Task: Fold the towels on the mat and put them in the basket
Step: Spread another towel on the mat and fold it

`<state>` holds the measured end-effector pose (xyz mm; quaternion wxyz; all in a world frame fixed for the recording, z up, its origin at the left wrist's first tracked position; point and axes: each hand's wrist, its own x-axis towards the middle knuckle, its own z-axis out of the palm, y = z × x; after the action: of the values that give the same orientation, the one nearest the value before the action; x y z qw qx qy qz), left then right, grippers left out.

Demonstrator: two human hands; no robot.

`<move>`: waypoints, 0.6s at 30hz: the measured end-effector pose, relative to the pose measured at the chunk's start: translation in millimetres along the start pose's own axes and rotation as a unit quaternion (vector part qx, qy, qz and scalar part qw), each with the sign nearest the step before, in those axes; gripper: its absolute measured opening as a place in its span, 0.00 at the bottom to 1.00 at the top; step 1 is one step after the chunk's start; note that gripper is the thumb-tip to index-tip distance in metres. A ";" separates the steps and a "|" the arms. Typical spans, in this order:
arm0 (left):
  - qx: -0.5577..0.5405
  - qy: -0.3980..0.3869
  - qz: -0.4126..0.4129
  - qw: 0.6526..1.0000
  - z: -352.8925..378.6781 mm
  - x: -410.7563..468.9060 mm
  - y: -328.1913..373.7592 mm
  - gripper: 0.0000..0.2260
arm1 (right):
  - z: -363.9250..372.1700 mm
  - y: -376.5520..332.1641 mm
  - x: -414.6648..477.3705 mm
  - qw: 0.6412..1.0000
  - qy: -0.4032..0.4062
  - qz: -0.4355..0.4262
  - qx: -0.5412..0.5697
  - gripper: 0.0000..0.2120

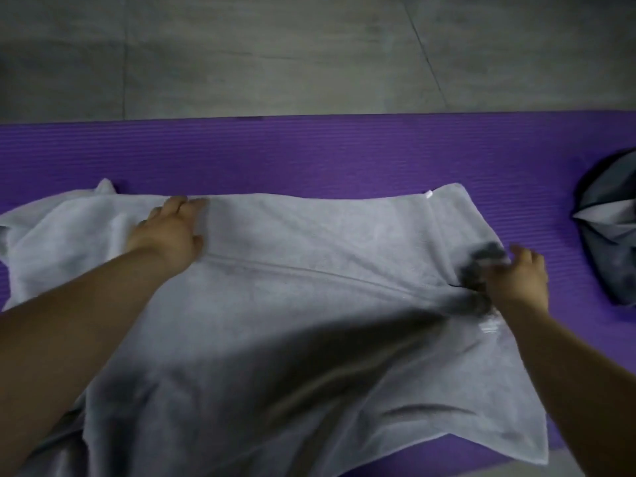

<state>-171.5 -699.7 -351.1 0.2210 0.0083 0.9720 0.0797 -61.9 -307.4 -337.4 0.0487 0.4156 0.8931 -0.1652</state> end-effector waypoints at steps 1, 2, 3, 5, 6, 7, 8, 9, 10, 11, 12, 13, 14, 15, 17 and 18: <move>-0.014 -0.010 0.001 1.000 1.1 6.0 2.9 0.28 | 1.6 -8.6 12.7 1.000 -0.018 0.005 0.009 0.24; -0.012 -0.015 0.001 1.000 2.6 11.3 4.4 0.29 | 4.9 -15.1 24.0 0.999 -0.040 0.008 -0.002 0.25; -0.004 -0.019 0.001 1.000 4.0 15.4 4.5 0.29 | 7.7 -21.0 33.1 0.998 -0.063 0.014 -0.018 0.25; -0.019 -0.020 -0.011 1.000 7.3 19.4 5.1 0.27 | 12.8 -27.0 42.9 0.996 -0.082 0.023 -0.016 0.22; -0.037 -0.018 -0.021 0.999 9.3 19.5 6.3 0.25 | 14.4 -27.5 44.1 0.996 -0.083 0.023 -0.004 0.21; -0.050 -0.011 -0.027 0.998 10.8 18.4 8.0 0.22 | 15.0 -26.2 43.5 0.997 -0.080 0.022 0.005 0.19; -0.055 -0.001 -0.032 0.998 12.1 17.1 9.7 0.18 | 14.1 -25.3 42.1 0.998 -0.065 0.019 0.012 0.17; -0.061 0.018 -0.037 0.997 12.6 16.2 11.0 0.16 | 11.7 -24.5 41.0 0.999 -0.044 0.019 0.021 0.15; -0.075 0.047 -0.041 0.995 12.0 15.9 12.1 0.14 | 7.7 -24.0 41.6 0.999 -0.015 0.020 0.037 0.15; -0.096 0.086 -0.046 0.991 8.6 16.2 14.4 0.13 | 1.0 -24.2 42.8 0.998 0.021 0.028 0.059 0.15; -0.120 0.130 -0.052 0.983 2.9 18.6 16.7 0.12 | -6.8 -24.7 47.4 0.993 0.060 0.034 0.091 0.17; -0.137 0.170 -0.057 0.974 -5.3 21.9 19.1 0.12 | -14.9 -25.8 55.2 0.988 0.090 0.023 0.122 0.17; -0.150 0.201 -0.058 0.966 -14.9 26.0 21.5 0.13 | -22.3 -28.3 63.3 0.983 0.107 -0.001 0.148 0.16; -0.161 0.222 -0.055 0.960 -24.6 30.1 24.2 0.13 | -28.7 -31.9 72.3 0.980 0.108 -0.024 0.167 0.14; -0.177 0.229 -0.042 0.956 -38.7 40.2 28.4 0.15 | -35.2 -33.6 92.1 0.975 0.080 -0.059 0.199 0.21; -0.172 0.213 -0.029 0.961 -40.6 43.8 28.7 0.18 | -35.3 -30.7 99.2 0.974 0.054 -0.054 0.214 0.29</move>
<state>-229.0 -675.2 -329.2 0.0092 -0.0751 0.9681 0.2387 -147.9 -241.9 -318.6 -0.0983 0.3761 0.8595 -0.3320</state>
